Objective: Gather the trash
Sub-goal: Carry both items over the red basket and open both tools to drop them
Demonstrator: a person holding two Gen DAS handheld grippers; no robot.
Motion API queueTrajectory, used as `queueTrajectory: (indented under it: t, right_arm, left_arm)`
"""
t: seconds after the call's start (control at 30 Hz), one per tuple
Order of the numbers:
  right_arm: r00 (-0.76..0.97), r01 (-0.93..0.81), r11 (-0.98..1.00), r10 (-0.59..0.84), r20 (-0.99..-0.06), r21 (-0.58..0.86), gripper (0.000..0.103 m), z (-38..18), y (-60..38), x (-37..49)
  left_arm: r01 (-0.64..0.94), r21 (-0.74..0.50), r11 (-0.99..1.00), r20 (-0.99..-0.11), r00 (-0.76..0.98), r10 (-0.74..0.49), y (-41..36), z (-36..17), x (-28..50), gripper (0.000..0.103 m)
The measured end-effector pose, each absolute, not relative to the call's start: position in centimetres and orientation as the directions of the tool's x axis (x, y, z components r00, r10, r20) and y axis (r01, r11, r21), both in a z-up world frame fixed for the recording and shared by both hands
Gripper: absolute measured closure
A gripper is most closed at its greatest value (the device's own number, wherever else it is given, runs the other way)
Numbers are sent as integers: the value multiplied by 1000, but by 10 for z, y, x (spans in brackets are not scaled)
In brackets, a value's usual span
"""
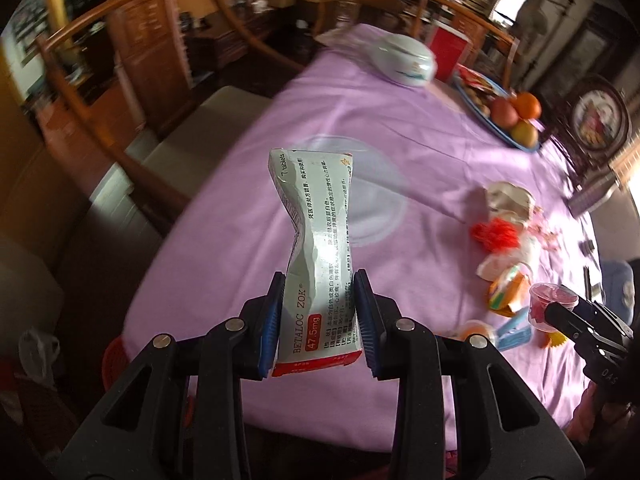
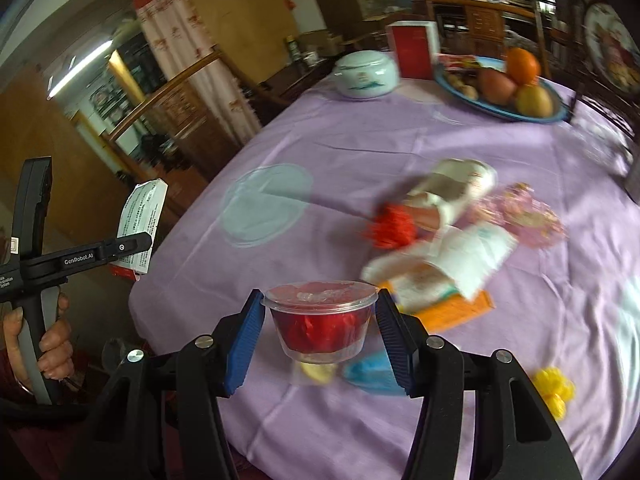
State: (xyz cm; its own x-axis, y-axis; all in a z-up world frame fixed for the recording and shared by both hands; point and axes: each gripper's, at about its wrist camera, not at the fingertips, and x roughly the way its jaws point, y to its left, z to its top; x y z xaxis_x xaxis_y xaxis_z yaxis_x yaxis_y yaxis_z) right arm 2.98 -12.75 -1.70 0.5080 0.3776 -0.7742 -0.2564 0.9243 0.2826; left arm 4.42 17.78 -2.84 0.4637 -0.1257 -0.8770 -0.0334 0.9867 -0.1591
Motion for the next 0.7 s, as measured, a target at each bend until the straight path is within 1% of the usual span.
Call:
queueTrajectory:
  t: [0.5,0.7]
  right_arm:
    - [363,-535,801,503,-784,267,47,-6,12,41]
    - [305,-616,746,522,-796,253,47,-2,65,37]
  left_arm:
    - [-366,-145,919,-890,455,41,320,-37,-32,68]
    - [-459,-141,877,-908,413,70,363,-54,-64,68]
